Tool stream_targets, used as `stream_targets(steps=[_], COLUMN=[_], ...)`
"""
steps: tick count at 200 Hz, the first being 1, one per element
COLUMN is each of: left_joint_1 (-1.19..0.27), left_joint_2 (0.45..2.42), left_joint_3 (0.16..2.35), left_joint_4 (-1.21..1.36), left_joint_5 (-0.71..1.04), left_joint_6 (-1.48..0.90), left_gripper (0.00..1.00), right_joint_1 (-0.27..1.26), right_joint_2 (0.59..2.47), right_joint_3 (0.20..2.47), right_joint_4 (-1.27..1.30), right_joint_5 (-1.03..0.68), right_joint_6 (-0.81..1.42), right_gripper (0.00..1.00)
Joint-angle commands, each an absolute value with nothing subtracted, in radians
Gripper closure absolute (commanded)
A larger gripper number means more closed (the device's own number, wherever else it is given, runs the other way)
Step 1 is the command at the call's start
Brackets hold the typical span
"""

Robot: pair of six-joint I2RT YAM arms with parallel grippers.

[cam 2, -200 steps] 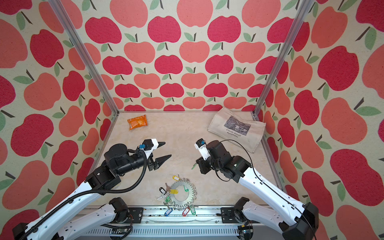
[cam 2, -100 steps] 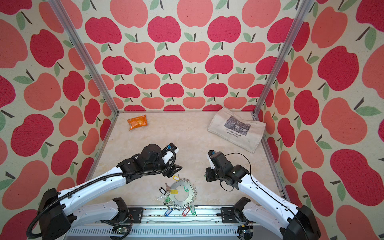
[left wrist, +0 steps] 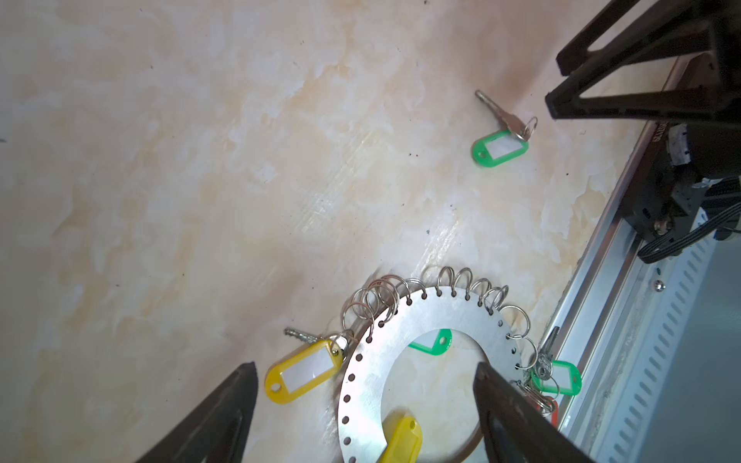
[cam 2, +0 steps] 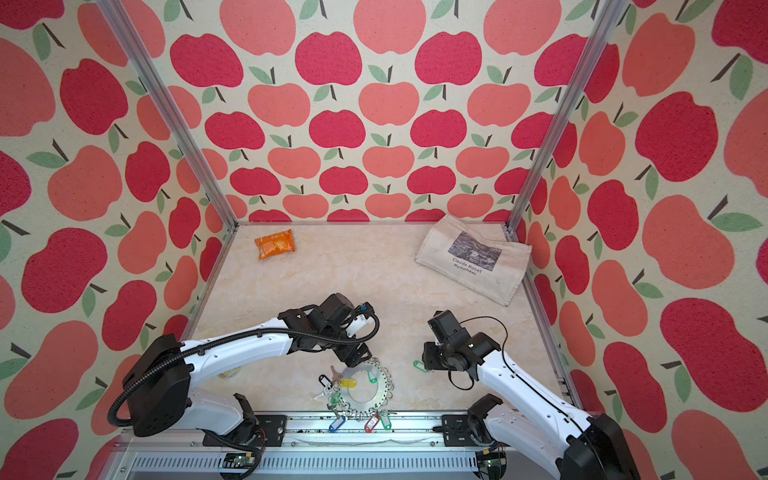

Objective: Put the keys on the keyring

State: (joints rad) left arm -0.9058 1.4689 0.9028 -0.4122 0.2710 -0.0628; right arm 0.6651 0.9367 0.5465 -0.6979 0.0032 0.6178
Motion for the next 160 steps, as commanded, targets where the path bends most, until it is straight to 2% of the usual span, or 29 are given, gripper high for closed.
stream_targets(steps=[1, 105, 122, 160], left_joint_1=[-0.923, -1.035, -1.005, -0.868], left_joint_2=[1.518, 1.761, 1.769, 1.694], left_joint_3=[0.947, 0.997, 0.988, 0.923], left_joint_4=[-0.48, -0.583, -0.571, -0.506], left_joint_5=[0.282, -0.056, -0.096, -0.059], left_joint_6=[-0.058, -0.105, -0.123, -0.152], left_gripper=[0.13, 0.1, 0.1, 0.16], right_joint_1=[0.66, 0.66, 0.661, 0.662], right_joint_2=[0.913, 0.86, 0.861, 0.876], right_joint_3=[0.588, 0.639, 0.641, 0.633], right_joint_4=[-0.74, -0.745, -0.741, -0.695], right_joint_5=[0.023, 0.096, 0.097, 0.062], right_joint_6=[0.625, 0.594, 0.593, 0.579], right_gripper=[0.46, 0.38, 0.37, 0.36])
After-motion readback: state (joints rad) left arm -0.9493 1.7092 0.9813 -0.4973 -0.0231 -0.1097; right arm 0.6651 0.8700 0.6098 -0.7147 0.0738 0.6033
